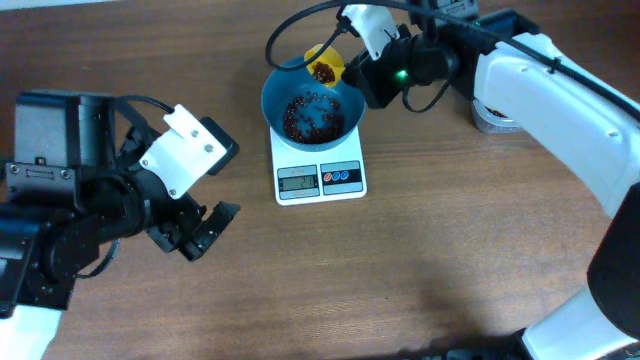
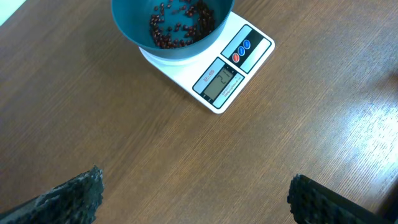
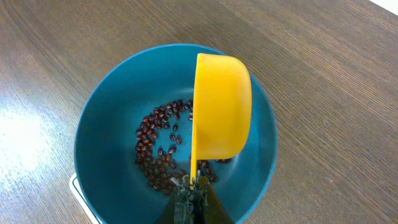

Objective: Scoop item into bowl and weigh 50g on scale
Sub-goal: 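Tilt the scoop with the right gripper to pour beans into the bowl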

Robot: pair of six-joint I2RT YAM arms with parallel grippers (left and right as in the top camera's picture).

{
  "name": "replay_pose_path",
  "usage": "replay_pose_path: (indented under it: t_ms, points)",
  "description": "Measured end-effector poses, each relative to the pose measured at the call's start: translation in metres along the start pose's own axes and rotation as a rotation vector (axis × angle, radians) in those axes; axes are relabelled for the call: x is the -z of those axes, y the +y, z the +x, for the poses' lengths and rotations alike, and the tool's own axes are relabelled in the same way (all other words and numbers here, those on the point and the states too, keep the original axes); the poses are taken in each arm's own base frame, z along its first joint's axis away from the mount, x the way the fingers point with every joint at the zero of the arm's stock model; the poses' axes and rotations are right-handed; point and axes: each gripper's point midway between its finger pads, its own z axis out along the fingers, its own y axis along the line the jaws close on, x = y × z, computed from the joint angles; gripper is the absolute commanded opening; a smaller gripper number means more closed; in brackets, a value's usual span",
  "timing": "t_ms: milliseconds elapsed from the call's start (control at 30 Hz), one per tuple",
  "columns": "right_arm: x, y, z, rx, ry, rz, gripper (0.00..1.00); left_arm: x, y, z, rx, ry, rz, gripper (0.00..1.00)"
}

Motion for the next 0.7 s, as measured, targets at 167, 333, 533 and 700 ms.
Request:
replay_pose_path:
  t_ms: [167,333,533,700]
  points:
    - [-0.007,0.011,-0.001,0.039,0.027,0.033,0.04,0.000,0.000,0.000,0.000,0.000,0.000,0.99]
    - [-0.010,0.013,0.004,0.054,0.062,0.073,0.04,0.000,0.000,0.000,0.000,0.000,0.000,0.99]
    - [-0.011,0.020,0.012,0.059,0.104,0.071,0.04,0.000,0.000,0.000,0.000,0.000,0.000,0.99]
    - [-0.010,0.021,0.015,0.055,0.115,0.067,0.04,0.000,0.000,0.000,0.000,-0.001,0.000,0.99]
